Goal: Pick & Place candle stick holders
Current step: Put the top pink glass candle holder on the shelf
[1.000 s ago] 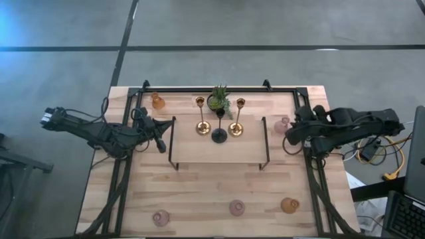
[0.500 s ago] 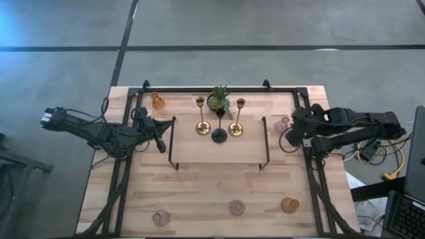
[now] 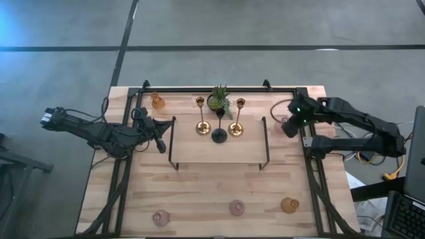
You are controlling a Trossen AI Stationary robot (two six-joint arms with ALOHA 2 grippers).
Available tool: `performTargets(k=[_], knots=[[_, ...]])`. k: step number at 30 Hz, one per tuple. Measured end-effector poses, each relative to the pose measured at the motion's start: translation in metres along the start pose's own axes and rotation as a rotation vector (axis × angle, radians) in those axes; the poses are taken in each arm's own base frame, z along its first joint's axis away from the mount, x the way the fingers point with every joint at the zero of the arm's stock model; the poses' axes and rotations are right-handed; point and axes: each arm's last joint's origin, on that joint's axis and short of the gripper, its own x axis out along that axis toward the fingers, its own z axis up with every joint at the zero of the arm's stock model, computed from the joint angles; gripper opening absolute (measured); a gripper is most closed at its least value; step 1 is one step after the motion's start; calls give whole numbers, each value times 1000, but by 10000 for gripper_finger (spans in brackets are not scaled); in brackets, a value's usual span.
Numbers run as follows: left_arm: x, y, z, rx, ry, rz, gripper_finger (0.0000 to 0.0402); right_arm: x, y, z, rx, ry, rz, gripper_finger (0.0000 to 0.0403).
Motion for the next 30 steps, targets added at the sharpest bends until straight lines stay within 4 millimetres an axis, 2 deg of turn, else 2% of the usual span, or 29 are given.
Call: performTargets(k=[3, 12, 20, 30], knots=[[0, 0, -1, -4, 8, -6, 5, 10, -3, 11, 25, 57, 40, 76], [0, 0, -2, -5, 16, -15, 5, 34, -22, 28, 104, 175, -50, 90], [0, 0, -2, -4, 16, -15, 5, 47, -36, 35, 166, 235, -79, 91], [0, 0, -3, 8, 28, -11, 5, 70, -43, 38, 186, 267, -22, 91]])
